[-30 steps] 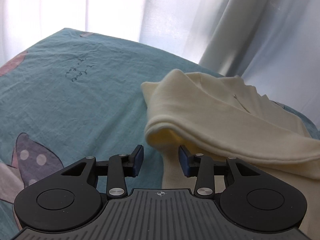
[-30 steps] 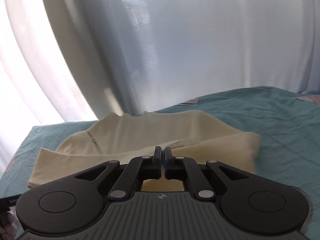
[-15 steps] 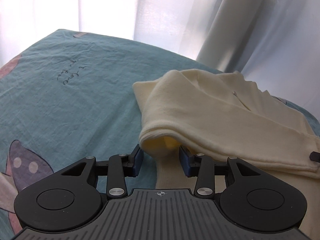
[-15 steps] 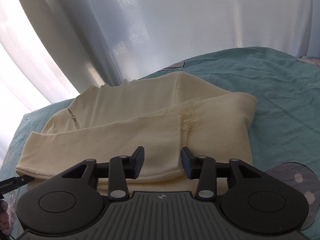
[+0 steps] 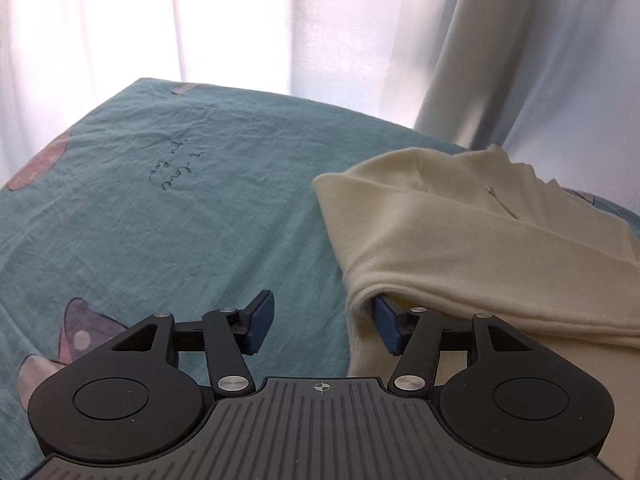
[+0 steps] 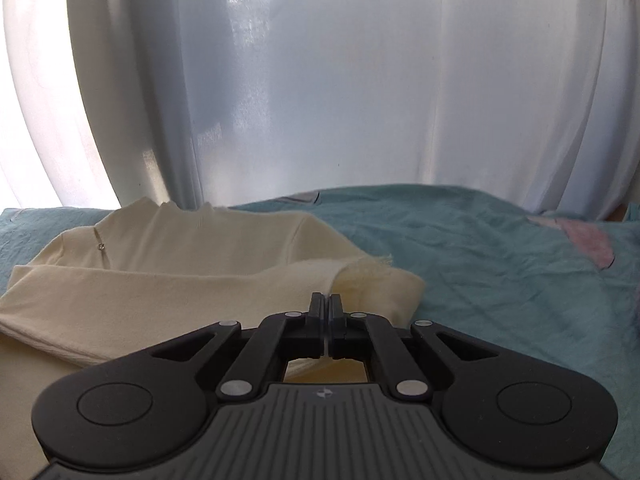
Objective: Fold small clothes
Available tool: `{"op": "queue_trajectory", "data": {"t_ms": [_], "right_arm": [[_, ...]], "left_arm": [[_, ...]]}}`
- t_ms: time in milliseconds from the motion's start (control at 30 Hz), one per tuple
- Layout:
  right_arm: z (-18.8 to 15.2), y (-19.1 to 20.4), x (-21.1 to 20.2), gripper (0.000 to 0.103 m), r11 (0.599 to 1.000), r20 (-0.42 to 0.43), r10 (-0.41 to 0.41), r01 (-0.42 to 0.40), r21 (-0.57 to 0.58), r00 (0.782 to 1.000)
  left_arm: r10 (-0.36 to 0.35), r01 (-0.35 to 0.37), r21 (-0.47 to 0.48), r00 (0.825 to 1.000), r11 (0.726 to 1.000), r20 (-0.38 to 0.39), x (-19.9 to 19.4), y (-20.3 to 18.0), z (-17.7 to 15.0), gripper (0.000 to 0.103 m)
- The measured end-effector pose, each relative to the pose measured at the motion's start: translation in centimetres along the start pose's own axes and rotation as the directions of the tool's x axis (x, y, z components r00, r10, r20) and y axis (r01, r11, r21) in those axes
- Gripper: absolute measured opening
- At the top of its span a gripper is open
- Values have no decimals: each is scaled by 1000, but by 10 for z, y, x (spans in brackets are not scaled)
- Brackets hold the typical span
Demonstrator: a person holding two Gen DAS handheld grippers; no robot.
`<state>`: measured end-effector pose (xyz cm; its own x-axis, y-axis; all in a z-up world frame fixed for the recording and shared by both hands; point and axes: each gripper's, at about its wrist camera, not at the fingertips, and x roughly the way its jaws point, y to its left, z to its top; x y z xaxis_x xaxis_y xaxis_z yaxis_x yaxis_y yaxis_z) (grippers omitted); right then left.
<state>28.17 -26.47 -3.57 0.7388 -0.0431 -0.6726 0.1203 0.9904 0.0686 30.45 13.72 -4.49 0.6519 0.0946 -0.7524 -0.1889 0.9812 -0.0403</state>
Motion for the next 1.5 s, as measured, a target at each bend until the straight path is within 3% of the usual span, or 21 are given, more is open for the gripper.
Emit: {"op": "queue_trajectory", "data": {"t_ms": [100, 167, 233, 267, 533, 600, 700, 800, 900, 1033, 1167, 1300, 1400, 1500], "right_arm": [[-6, -3, 1, 2, 1000, -24, -12, 12, 3, 1000], [-9, -8, 2, 3, 999, -39, -5, 6, 36, 999], [-11, -13, 3, 18, 996, -69, 37, -31, 82, 997], [-12, -14, 3, 21, 994, -79, 51, -43, 97, 996], [-14, -4, 11, 31, 997, -131, 25, -16, 71, 991], [-15, -2, 13, 31, 998, -130, 18, -11, 58, 991], [-14, 5, 11, 12, 1000, -115, 24, -22, 17, 993], [-13, 11, 3, 9, 1000, -79, 18, -19, -13, 997], [-10, 6, -9, 9, 1000, -27, -27, 27, -4, 999], [-17, -10, 8, 9, 998, -116, -43, 48, 43, 992], [-13, -6, 2, 12, 999, -122, -51, 51, -2, 991], [-2, -1, -18, 17, 996, -45, -84, 84, 3, 995], [4, 6, -19, 17, 998, -18, -64, 64, 6, 998], [0, 20, -7, 17, 999, -53, -17, 15, -33, 998]], "left_arm": [[2, -2, 6, 1000, 1000, 26, -16, 3, 4, 61], [14, -15, 11, 998, 1000, 68, -28, 5, 10, 68], [20, -22, 19, 994, 1000, 104, -33, 5, 16, 71], [20, -23, 22, 993, 999, 120, -34, 4, 19, 72], [-37, 32, 52, 995, 998, 96, -13, -17, 20, 72], [-47, 42, 59, 996, 997, 81, -6, -23, 20, 71], [-62, 57, 66, 996, 996, 62, 2, -30, 21, 66], [-80, 75, 77, 995, 994, 64, 2, -33, 22, 65], [-70, 64, 95, 996, 993, 62, 6, -36, 23, 62], [-42, 42, 119, 999, 992, 4, 22, -35, 18, 58], [-33, 35, 92, 999, 995, -21, 29, -26, 17, 59], [-50, 49, 101, 999, 994, 6, 22, -30, 23, 57], [-59, 62, 110, 998, 992, -25, 29, -38, 22, 58], [-33, 36, 127, 999, 991, -27, 33, -43, 17, 60]]}}
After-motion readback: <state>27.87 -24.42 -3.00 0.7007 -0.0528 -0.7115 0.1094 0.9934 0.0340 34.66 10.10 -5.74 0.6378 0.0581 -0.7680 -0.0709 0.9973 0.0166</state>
